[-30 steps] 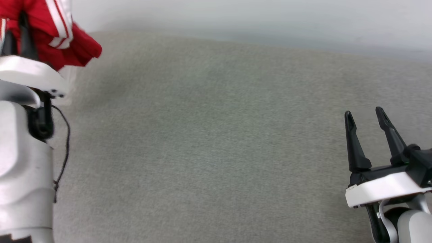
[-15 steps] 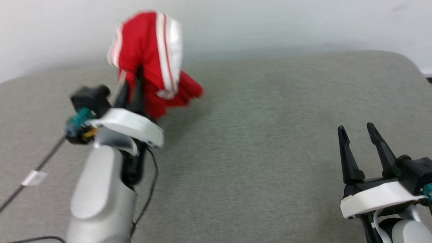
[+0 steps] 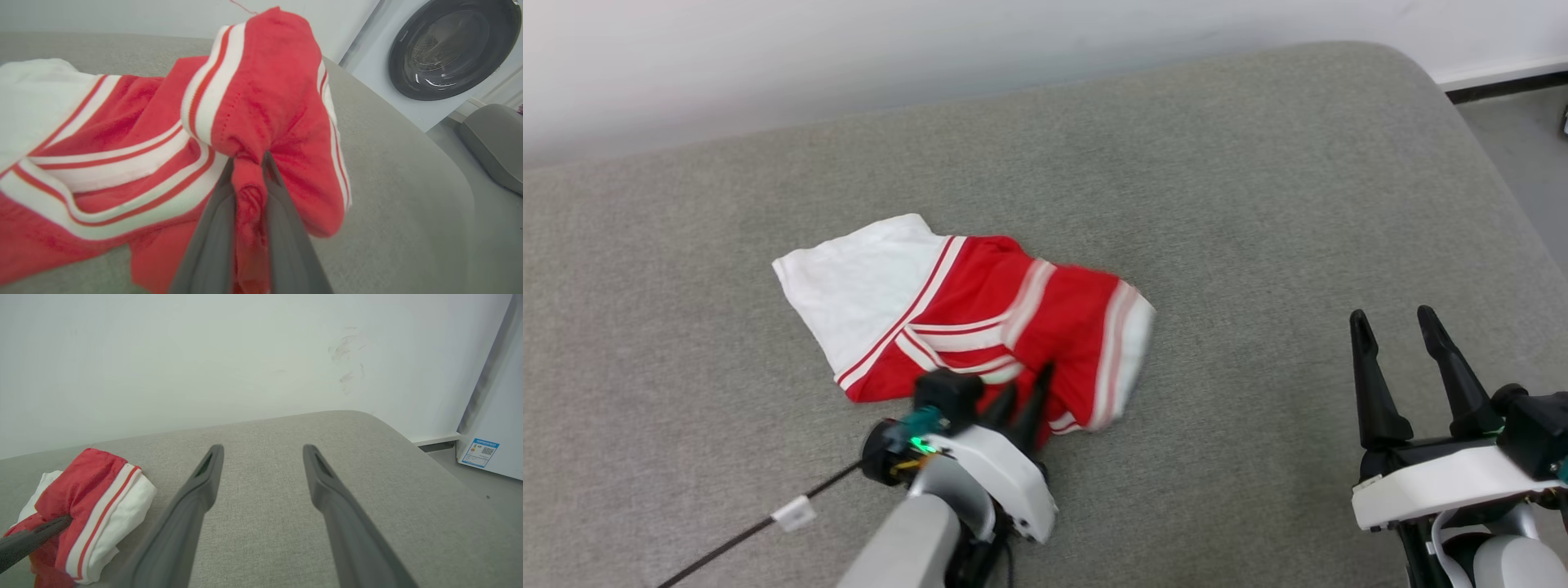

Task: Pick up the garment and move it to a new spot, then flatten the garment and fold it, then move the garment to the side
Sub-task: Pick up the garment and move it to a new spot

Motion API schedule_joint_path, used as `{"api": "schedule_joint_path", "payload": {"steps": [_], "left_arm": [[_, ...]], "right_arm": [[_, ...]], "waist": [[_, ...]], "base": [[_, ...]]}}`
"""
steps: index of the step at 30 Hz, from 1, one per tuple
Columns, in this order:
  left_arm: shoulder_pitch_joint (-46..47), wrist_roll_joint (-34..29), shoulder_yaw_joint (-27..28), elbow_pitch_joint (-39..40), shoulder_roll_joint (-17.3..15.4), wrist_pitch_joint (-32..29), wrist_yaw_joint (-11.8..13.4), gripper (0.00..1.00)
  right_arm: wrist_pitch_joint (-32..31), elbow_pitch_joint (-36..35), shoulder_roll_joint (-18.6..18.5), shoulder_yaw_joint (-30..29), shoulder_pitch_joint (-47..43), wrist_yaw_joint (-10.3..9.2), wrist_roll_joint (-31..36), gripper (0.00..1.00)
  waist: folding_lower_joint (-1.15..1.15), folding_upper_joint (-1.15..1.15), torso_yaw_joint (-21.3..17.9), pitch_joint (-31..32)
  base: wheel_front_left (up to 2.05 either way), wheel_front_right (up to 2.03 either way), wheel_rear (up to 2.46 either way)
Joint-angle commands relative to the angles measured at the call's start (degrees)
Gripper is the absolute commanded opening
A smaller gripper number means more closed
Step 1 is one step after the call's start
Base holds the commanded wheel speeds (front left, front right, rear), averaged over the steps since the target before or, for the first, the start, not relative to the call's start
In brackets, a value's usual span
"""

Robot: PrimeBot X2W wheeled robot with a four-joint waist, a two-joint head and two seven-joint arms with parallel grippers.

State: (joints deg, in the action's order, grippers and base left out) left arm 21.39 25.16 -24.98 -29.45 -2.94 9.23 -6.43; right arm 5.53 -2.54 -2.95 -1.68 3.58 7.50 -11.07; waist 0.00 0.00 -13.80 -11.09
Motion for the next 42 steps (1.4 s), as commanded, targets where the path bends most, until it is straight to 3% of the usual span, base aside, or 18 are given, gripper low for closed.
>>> {"api": "schedule_joint_path", "payload": {"steps": [1,2,3,4,10,15,23,28,33,42], "left_arm": [[-0.77,0.14,-1.47,-0.33,-0.04,0.30,-0.06,0.00],[-0.97,0.69,-2.59,-0.72,-0.09,0.18,-0.10,0.00],[-1.01,1.34,-3.55,-1.03,-0.09,0.27,-0.18,0.44],[-0.86,1.82,-4.34,-1.22,-0.04,0.52,-0.24,1.00],[1.24,2.00,-7.38,1.22,0.01,3.60,0.43,1.00],[0.91,-0.07,-6.41,5.83,-0.52,5.33,2.99,1.00],[-3.43,-0.71,1.55,12.36,-4.31,6.01,9.50,1.00],[-8.01,-0.74,7.29,15.24,-8.29,6.00,12.09,1.00],[-13.05,-0.43,9.79,16.63,-11.10,5.95,12.96,1.00],[-16.14,-0.60,9.03,18.89,-11.69,5.06,13.79,1.00]], "right_arm": [[0.23,0.22,0.09,-0.17,0.89,-0.02,0.16,1.00],[0.30,0.30,0.10,-0.31,1.16,-0.02,0.34,1.00],[0.35,0.37,0.10,-0.43,1.40,-0.02,0.54,1.00],[0.39,0.42,0.09,-0.55,1.48,-0.02,0.73,1.00],[-0.51,-0.14,0.08,-1.87,0.90,-0.02,2.27,1.00],[-1.93,-1.28,0.08,-2.69,-0.72,-0.02,3.28,1.00],[-3.98,-3.08,0.07,-3.41,-3.72,-0.03,3.92,1.00],[-5.10,-3.95,0.08,-3.57,-5.36,-0.02,4.19,1.00],[-5.97,-4.44,0.08,-3.64,-7.09,-0.02,4.09,1.00],[-7.58,-5.76,0.08,-3.66,-9.12,-0.02,4.18,1.00]], "waist": [[0.00,0.00,0.65,-0.50],[0.00,0.00,1.06,-0.60],[0.00,0.00,1.53,-0.59],[0.00,0.00,2.05,-0.44],[0.00,0.00,5.97,2.41],[0.00,0.00,9.19,5.19],[0.00,0.00,12.33,7.47],[0.00,0.00,12.95,8.54],[0.00,0.00,13.04,10.13],[0.00,0.00,12.96,11.32]], "base": [[0.00,0.00,0.00],[0.00,0.00,0.00],[0.00,0.00,0.00],[0.00,0.00,0.00],[0.00,0.00,0.00],[0.00,0.00,0.00],[0.00,0.00,0.00],[0.00,0.00,0.00],[0.00,0.00,0.00],[0.00,0.00,0.00]]}}
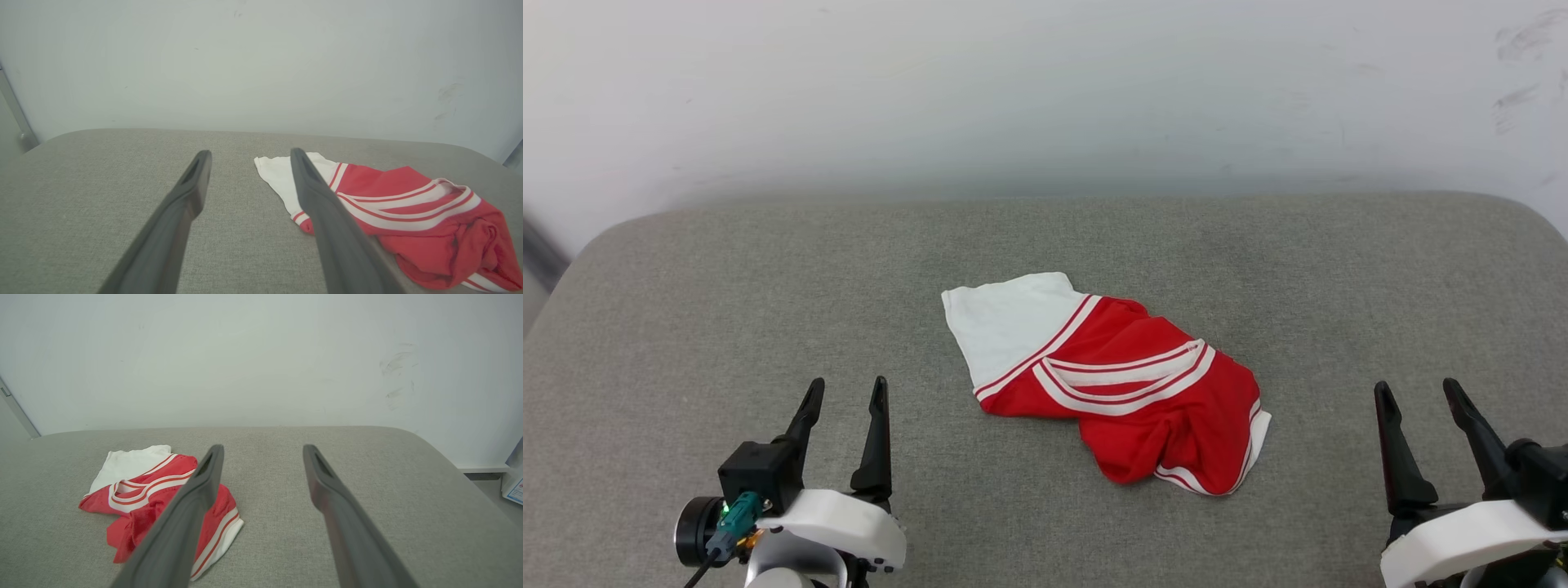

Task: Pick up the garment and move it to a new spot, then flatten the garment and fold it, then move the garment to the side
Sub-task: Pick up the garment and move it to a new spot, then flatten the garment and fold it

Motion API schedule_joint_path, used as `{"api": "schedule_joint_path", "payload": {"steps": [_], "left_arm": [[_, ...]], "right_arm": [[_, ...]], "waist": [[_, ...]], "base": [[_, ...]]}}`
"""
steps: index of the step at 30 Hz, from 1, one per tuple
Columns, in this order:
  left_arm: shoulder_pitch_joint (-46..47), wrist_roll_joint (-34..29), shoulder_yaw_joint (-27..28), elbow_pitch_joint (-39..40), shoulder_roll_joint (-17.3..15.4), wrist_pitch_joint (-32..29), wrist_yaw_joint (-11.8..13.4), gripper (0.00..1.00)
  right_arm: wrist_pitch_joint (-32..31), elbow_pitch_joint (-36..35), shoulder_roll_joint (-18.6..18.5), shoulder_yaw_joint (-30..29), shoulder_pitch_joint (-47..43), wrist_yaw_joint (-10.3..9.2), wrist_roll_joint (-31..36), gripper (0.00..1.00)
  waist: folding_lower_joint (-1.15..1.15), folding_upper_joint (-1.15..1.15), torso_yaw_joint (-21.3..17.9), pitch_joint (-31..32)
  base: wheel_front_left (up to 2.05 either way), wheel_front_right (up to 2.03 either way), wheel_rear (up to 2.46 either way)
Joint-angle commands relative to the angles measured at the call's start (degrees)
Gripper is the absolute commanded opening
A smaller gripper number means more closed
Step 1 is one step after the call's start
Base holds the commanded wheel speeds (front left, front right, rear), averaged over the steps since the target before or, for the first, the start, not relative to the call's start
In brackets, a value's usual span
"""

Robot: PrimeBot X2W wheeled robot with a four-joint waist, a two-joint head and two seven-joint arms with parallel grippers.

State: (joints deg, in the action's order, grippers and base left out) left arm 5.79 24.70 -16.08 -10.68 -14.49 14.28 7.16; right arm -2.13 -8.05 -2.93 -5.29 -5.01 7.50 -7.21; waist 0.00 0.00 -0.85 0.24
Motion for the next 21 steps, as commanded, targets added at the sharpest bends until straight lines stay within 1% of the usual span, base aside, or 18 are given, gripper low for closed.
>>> {"api": "schedule_joint_path", "payload": {"steps": [1,10,15,19,21], "left_arm": [[-0.57,-0.12,0.07,0.25,-0.12,-0.10,0.29,1.00],[-0.65,-0.49,-0.22,0.64,-0.64,-0.43,1.27,1.00],[0.31,-0.89,-0.70,1.25,-0.87,-0.56,1.40,1.00],[1.39,-1.49,-1.12,2.37,-1.03,-0.62,1.55,1.00],[1.82,-1.79,-1.38,2.98,-0.98,-0.66,1.57,1.00]], "right_arm": [[-0.17,-0.44,0.06,-0.02,-0.65,-0.02,0.36,1.00],[-1.26,-0.99,0.06,-0.39,-1.03,-0.02,-0.12,1.00],[-2.78,-0.51,0.05,-2.83,0.32,-0.02,0.23,1.00],[-6.96,0.29,0.00,-4.14,2.14,-0.02,1.46,1.00],[-9.80,0.49,-1.09,-4.12,3.56,-0.03,1.43,1.00]], "waist": [[0.00,0.00,-0.02,-0.01],[0.00,0.00,-0.23,0.16],[0.00,0.00,0.49,-0.03],[0.00,0.00,2.22,-0.77],[0.00,0.00,3.25,-1.48]], "base": [[0.00,0.00,0.00],[0.00,0.00,0.00],[0.00,0.00,0.00],[0.00,0.00,0.00],[0.00,0.00,0.00]]}}
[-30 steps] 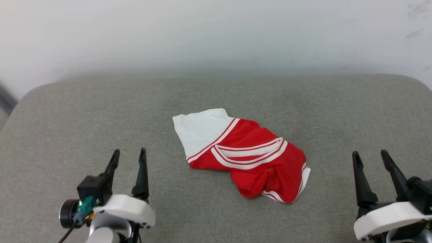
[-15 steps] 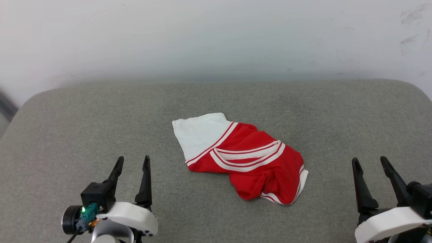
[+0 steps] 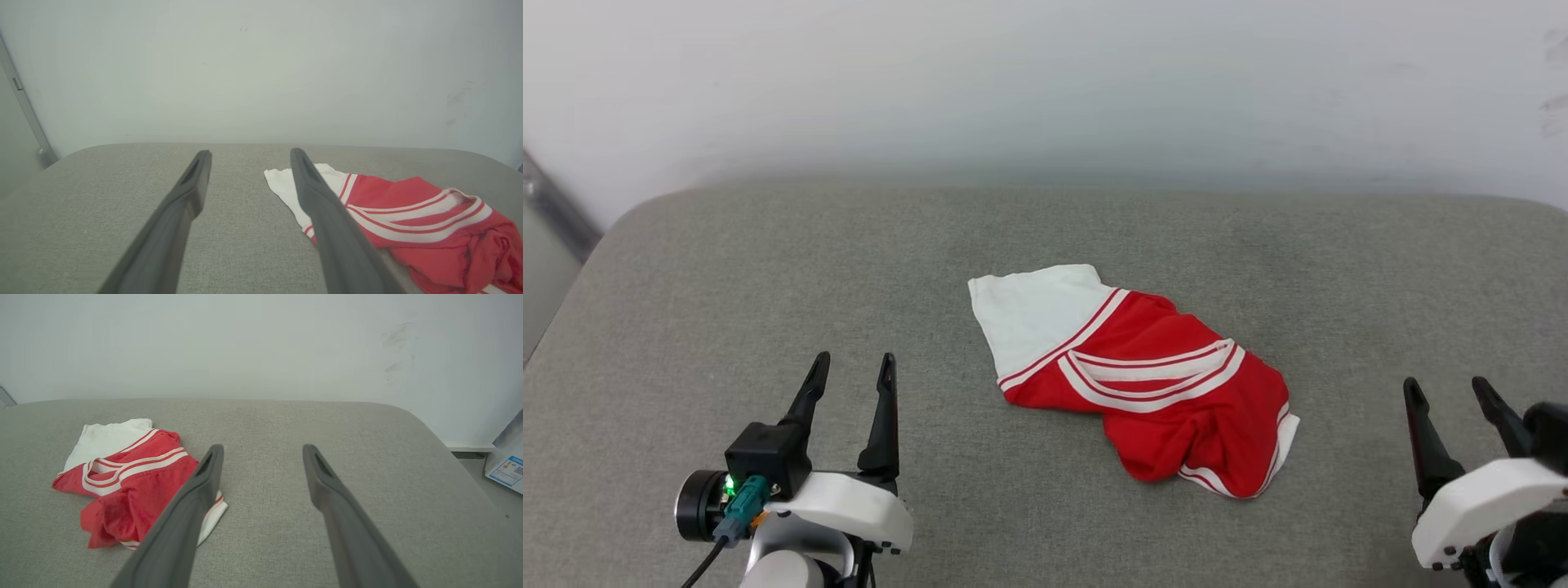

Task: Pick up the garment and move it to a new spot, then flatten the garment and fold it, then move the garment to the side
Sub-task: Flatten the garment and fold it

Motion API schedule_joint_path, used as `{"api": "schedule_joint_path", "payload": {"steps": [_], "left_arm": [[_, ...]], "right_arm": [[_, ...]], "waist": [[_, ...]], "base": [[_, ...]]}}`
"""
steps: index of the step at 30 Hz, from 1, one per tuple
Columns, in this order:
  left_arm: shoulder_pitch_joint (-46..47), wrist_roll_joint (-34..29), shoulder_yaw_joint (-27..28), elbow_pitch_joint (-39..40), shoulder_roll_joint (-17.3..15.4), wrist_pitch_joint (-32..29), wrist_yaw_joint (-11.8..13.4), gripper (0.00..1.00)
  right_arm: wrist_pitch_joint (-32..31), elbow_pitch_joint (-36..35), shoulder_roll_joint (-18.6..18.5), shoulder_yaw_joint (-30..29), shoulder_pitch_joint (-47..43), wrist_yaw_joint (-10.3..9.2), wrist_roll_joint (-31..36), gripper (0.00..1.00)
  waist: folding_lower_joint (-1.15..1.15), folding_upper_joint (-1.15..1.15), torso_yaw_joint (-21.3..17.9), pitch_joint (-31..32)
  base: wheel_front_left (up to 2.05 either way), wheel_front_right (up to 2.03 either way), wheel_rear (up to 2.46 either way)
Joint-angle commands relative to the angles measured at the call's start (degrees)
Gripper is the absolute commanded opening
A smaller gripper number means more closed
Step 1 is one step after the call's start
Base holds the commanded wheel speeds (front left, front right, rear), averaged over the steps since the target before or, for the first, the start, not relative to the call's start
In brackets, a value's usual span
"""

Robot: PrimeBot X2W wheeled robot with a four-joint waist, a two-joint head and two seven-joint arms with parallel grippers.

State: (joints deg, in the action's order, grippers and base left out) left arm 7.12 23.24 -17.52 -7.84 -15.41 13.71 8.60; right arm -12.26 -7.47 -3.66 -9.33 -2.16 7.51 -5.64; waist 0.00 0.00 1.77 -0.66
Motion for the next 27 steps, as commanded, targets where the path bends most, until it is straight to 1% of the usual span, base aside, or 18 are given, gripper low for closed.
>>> {"api": "schedule_joint_path", "payload": {"steps": [1,3,8,12,15,19,20,21,22,23,27], "left_arm": [[0.73,-0.49,-0.08,0.41,0.00,-0.07,0.14,1.00],[1.29,-0.63,-0.40,0.82,0.24,0.08,0.08,1.00],[2.95,-0.85,-0.69,1.48,1.28,0.62,0.01,1.00],[4.04,-1.11,-0.78,1.31,1.95,1.07,-0.37,1.00],[4.63,-1.35,-0.71,0.99,2.36,1.19,-0.52,1.00],[5.22,-1.49,-0.58,0.38,2.81,1.37,-0.92,1.00],[5.29,-1.47,-0.58,0.19,2.93,1.41,-1.03,1.00],[5.41,-1.53,-0.62,0.03,3.05,1.42,-1.11,1.00],[5.58,-1.62,-0.63,-0.07,3.19,1.44,-1.24,1.00],[5.74,-1.71,-0.63,-0.20,3.26,1.46,-1.37,1.00],[6.18,-1.92,-0.60,-0.58,3.56,1.54,-1.69,1.00]], "right_arm": [[-1.65,0.37,-1.05,0.36,1.36,-0.04,-0.68,1.00],[-5.91,1.32,-2.47,1.65,2.68,-0.03,-2.50,1.00],[-19.20,3.68,-8.30,7.45,5.63,-0.03,-8.72,1.00],[-27.52,4.59,-10.93,12.10,7.67,-0.04,-13.09,1.00],[-30.51,5.22,-12.00,14.94,9.29,-0.03,-15.03,1.00],[-31.43,7.63,-13.06,17.80,11.32,-0.04,-16.50,1.00],[-31.46,8.33,-13.17,18.13,11.88,-0.04,-16.92,0.95],[-31.22,8.86,-13.41,18.42,12.55,-0.03,-17.13,0.44],[-30.67,9.21,-13.64,18.58,13.23,-0.03,-17.36,0.08],[-30.10,9.65,-13.72,18.45,13.82,-0.04,-17.62,0.00],[-27.55,11.04,-14.56,17.45,16.08,-0.04,-17.33,0.00]], "waist": [[0.00,0.00,1.21,-1.05],[0.00,0.00,2.43,-1.95],[0.00,0.00,5.56,-4.64],[0.00,0.00,7.25,-6.43],[0.00,0.00,8.06,-7.59],[0.00,0.00,8.53,-8.54],[0.00,0.00,8.59,-8.66],[0.00,0.00,8.63,-8.77],[0.00,0.00,8.67,-8.85],[0.00,0.00,8.68,-8.90],[0.00,0.00,8.59,-8.92]], "base": [[0.00,0.00,0.00],[0.00,0.00,0.00],[0.00,0.00,0.00],[0.00,0.00,0.00],[0.00,0.00,0.00],[0.00,0.00,0.00],[0.00,0.00,0.00],[0.00,0.00,0.00],[0.00,0.00,0.00],[0.00,0.00,0.00],[0.00,0.00,0.00]]}}
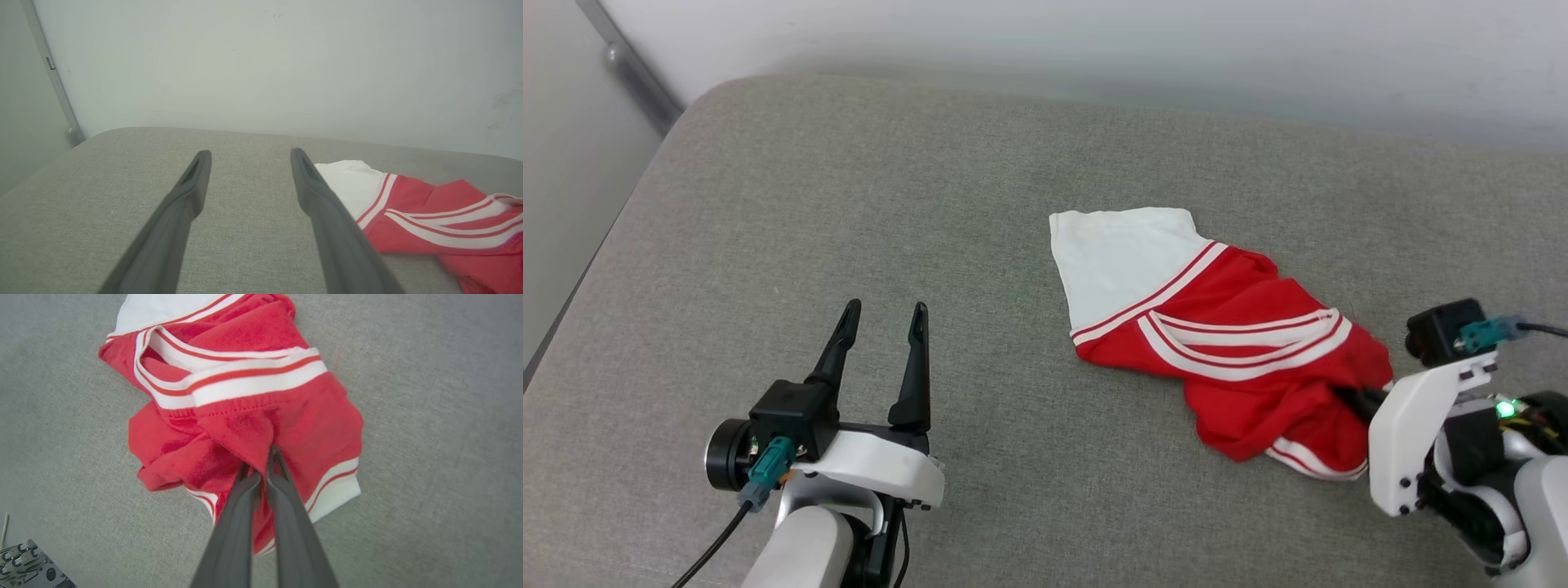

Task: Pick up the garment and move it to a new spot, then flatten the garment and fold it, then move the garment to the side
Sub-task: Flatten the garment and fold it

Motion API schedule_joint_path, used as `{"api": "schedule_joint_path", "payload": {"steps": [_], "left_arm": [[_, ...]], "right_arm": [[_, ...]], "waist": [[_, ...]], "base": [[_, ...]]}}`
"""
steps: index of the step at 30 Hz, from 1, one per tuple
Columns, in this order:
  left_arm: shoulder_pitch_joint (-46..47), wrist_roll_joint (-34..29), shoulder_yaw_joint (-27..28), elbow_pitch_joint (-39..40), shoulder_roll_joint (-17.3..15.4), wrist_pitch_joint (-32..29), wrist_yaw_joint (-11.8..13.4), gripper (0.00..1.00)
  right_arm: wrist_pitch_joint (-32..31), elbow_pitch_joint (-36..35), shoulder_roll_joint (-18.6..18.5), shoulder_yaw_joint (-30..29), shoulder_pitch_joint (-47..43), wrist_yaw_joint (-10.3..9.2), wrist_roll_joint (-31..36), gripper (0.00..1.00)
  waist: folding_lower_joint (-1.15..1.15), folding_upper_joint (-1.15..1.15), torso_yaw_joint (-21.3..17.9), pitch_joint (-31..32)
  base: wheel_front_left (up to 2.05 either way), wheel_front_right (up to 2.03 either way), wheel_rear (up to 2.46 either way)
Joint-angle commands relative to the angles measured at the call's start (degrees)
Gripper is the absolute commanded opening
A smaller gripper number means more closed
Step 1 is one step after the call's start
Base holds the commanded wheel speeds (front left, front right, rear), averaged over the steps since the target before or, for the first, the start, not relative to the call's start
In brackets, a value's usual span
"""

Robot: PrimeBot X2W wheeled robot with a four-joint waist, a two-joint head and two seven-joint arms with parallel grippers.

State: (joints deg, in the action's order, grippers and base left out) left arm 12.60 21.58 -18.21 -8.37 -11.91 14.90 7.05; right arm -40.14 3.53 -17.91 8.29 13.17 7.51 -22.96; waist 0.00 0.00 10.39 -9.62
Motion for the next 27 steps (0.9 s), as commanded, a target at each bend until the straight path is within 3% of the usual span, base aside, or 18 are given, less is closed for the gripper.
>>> {"api": "schedule_joint_path", "payload": {"steps": [1,14,24,25,26,27], "left_arm": [[0.76,-0.24,0.11,-0.16,0.11,0.35,-0.23,1.00],[4.10,-1.25,-0.79,0.24,1.70,0.35,-1.51,1.00],[6.45,-2.44,-0.73,-1.09,3.94,0.30,-2.91,1.00],[6.52,-2.59,-0.55,-1.23,3.94,0.30,-2.92,1.00],[6.51,-2.76,-0.28,-1.34,3.89,0.30,-2.97,1.00],[6.45,-2.86,-0.02,-1.47,3.80,0.30,-2.96,1.00]], "right_arm": [[1.28,0.14,-0.59,-0.47,1.53,-0.04,0.30,0.00],[6.00,5.52,-1.64,-4.21,15.48,-0.04,2.32,0.00],[13.29,18.98,-0.42,0.19,20.43,-0.04,-0.36,0.02],[14.49,20.26,-0.26,0.81,20.57,-0.03,-0.73,0.31],[15.99,21.25,0.04,1.44,20.69,-0.03,-1.25,0.96],[17.44,21.94,0.28,2.04,20.78,-0.03,-1.56,1.00]], "waist": [[0.00,0.00,-0.09,0.11],[0.00,0.00,0.31,-5.19],[0.00,0.00,1.70,-9.37],[0.00,0.00,1.60,-9.37],[0.00,0.00,1.36,-9.26],[0.00,0.00,1.05,-9.07]], "base": [[0.00,0.00,0.00],[0.00,0.00,0.00],[0.00,0.00,0.00],[0.00,0.00,0.00],[0.00,0.00,0.00],[0.00,0.00,0.00]]}}
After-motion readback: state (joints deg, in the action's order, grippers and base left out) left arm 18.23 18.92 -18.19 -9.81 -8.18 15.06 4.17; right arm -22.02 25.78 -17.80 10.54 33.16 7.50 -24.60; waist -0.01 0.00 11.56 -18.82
